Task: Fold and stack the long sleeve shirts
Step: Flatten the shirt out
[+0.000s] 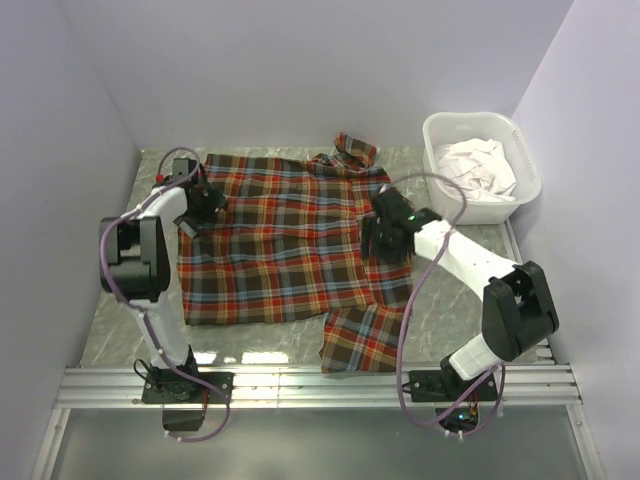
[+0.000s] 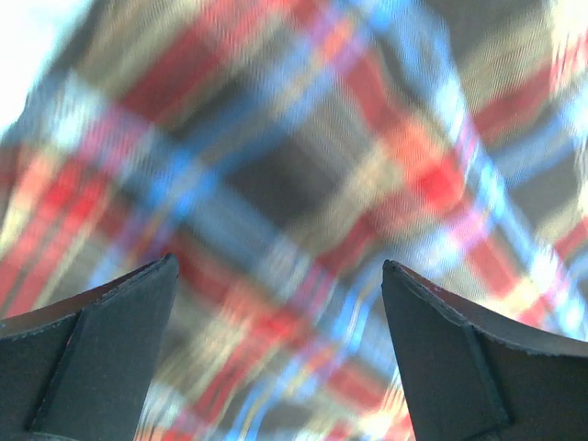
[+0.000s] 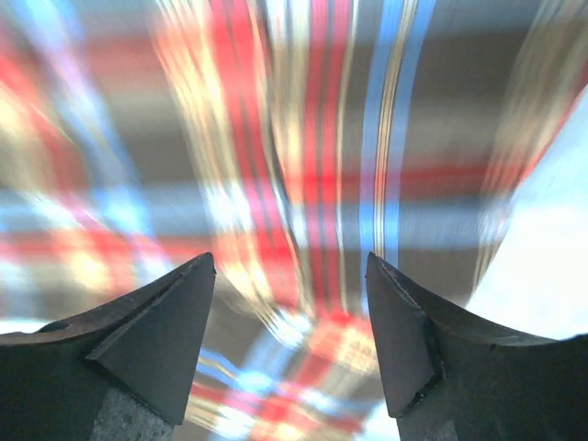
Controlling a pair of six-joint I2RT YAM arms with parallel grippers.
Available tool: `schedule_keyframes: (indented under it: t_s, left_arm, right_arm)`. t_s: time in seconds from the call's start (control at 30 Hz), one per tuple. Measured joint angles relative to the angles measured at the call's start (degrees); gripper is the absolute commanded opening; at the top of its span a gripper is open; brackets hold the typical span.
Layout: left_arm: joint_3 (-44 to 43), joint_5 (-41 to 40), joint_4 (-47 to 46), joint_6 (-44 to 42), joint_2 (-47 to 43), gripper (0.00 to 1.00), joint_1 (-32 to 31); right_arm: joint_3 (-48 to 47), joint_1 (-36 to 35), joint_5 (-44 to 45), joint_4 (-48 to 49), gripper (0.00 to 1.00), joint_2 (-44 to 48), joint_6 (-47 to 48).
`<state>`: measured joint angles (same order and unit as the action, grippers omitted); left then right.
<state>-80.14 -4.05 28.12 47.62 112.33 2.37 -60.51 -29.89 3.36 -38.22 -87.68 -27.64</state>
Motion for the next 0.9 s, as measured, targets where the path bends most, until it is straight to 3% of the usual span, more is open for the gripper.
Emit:
schedule_keyframes:
  t_s: [0.2, 0.43, 0.63, 0.9]
  left_arm:
    - [15.56, 0.76, 0.68, -0.20, -16.90, 0.99, -4.24]
    - [32.92, 1.20, 3.02, 1.49, -32.87, 0.94, -5.11]
    - [40.35, 2.86, 3.17, 3.98, -34.86, 0.92, -5.03]
    - [42.16, 5.53, 1.66, 6.43, -35.95, 0.90, -3.76]
  right_arm:
    - [-8.26, 9.31, -1.68, 10.03, 0.63, -1.31, -1.88]
    - [-12.66, 15.17, -5.62, 21.09, 0.62, -12.17, -6.67]
    - [-13.55, 15.93, -8.46, 25.83, 0.61, -22.40, -11.41]
    - [-13.20, 19.67, -8.24, 27.45, 0.61, -23.56, -14.51]
